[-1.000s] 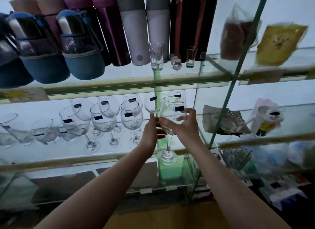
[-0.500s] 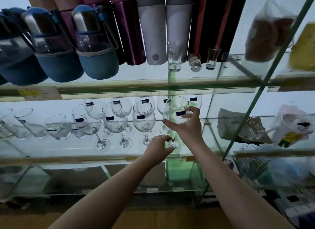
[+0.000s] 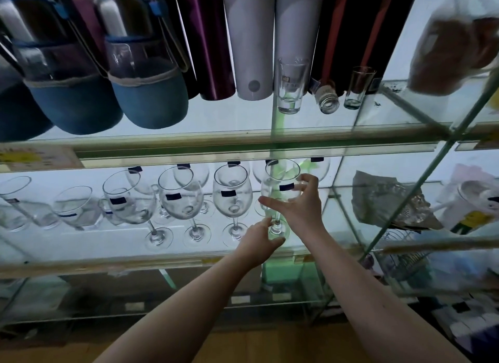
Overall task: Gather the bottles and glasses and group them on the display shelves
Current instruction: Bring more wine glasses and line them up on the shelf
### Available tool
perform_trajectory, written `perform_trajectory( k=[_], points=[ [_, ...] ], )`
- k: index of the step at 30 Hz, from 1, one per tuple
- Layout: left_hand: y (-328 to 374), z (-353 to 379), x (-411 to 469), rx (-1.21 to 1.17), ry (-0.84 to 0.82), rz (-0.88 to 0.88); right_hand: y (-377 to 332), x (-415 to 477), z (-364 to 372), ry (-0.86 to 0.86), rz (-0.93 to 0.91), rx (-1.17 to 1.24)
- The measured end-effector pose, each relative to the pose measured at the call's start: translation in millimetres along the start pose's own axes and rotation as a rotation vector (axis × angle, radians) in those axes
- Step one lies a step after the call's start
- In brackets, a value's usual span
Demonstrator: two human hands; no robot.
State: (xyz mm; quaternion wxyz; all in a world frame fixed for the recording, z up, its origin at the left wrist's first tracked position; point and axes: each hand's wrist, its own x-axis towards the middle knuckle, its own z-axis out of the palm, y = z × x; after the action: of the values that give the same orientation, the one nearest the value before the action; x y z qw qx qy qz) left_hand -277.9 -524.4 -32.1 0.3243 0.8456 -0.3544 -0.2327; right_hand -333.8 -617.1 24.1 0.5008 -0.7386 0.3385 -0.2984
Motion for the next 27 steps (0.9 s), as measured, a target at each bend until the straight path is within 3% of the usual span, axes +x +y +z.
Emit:
perform_trajectory(
  k=[27],
  points=[
    [-8.0,-3.0,12.1,0.346,-0.099,0.053,5.8,-7.1,-2.2,-0.040,-0.017,-0.025]
  ],
)
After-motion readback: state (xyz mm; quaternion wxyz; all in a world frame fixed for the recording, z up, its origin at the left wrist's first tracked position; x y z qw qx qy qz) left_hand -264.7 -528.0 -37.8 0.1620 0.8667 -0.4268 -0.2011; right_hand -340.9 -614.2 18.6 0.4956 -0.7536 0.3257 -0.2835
